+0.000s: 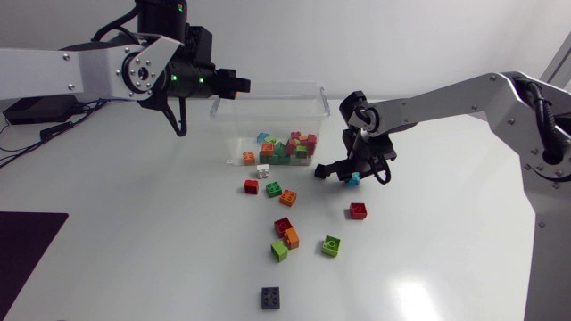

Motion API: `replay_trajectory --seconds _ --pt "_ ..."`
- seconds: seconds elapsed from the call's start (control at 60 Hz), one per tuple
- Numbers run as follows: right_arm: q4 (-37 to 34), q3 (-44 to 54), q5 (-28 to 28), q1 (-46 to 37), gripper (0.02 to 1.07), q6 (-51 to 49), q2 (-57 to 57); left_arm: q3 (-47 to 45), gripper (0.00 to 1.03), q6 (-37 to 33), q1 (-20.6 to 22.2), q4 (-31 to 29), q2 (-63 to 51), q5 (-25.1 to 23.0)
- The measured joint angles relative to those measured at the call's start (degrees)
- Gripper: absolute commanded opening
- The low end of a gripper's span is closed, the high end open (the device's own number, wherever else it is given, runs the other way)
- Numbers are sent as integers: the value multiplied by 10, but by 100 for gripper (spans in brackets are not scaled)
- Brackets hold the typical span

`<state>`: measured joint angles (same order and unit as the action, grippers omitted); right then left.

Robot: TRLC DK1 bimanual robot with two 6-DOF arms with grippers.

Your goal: Place the duplo bricks in the container

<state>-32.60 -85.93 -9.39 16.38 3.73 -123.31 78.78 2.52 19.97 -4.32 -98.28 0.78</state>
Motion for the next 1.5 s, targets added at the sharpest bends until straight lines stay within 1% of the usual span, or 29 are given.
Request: replay_trajectory --seconds 0.25,0.417,0.467,0.517,0.567,0.6,0.617,0.65,0.7,0.767,0.8,0.95,1.1,1.317,1.5 --pt "2 4 2 0 44 4 8 40 16 0 0 9 -42 0" --pt "2 32 6 0 44 3 60 62 17 1 0 17 -67 0" --pt "2 37 7 0 44 3 81 71 19 1 0 20 -76 0" --pt "2 41 8 0 44 3 101 81 27 1 0 21 -84 0" --pt "2 45 9 1 44 3 122 91 40 1 0 21 -92 0" --pt "3 47 9 2 44 3 136 99 53 1 0 21 -97 0" --pt "2 49 9 3 44 3 142 102 62 1 0 21 -99 0" --pt "2 53 11 6 44 3 156 109 76 1 0 21 -104 0" --pt "2 57 13 14 44 3 176 112 88 1 0 26 -108 2" --pt "2 62 15 26 44 3 199 112 92 1 0 30 -109 2" --pt "2 62 15 32 44 3 209 111 94 1 0 33 -109 2" --pt "2 62 17 55 44 3 249 92 94 0 -7 54 -100 2" --pt "2 48 17 69 44 2 266 10 94 -25 -14 50 -45 1" --pt "2 -1 17 92 44 1 266 -116 94 -70 -15 21 81 -52" --pt "12 -45 17 110 44 1 264 -186 94 -106 -15 3 122 -92"
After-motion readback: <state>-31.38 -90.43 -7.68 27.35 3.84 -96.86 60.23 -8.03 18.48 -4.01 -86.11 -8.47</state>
